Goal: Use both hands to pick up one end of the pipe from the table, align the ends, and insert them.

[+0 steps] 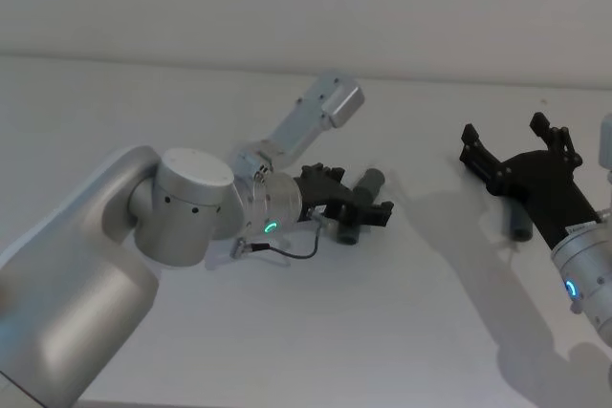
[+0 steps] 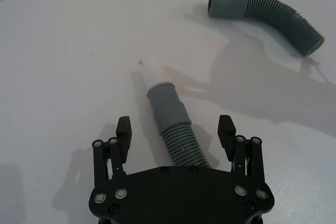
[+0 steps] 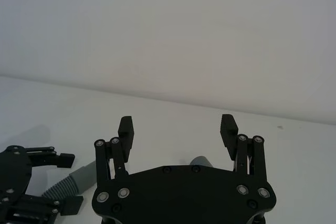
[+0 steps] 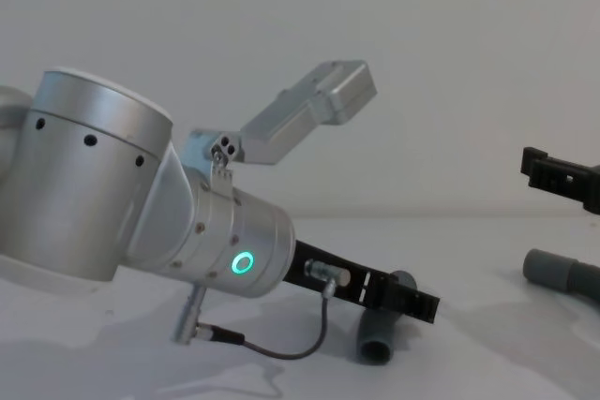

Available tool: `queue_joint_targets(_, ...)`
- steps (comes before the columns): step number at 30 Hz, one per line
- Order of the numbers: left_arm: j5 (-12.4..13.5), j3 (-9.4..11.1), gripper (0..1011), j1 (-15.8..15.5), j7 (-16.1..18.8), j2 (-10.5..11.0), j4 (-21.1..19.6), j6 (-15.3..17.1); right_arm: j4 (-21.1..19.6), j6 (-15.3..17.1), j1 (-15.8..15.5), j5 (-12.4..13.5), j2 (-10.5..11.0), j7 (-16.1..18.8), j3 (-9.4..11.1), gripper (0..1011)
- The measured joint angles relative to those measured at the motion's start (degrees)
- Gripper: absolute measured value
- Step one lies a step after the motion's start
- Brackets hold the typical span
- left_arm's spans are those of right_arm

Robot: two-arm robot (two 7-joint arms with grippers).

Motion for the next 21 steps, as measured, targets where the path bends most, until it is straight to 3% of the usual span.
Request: queue_joint_targets(21, 0.83, 0.36, 967, -0.35, -1.67, -0.01, 0.83, -0.04, 0.0, 0.0, 0.0, 0.0, 0.0, 0.0, 0.0, 1004)
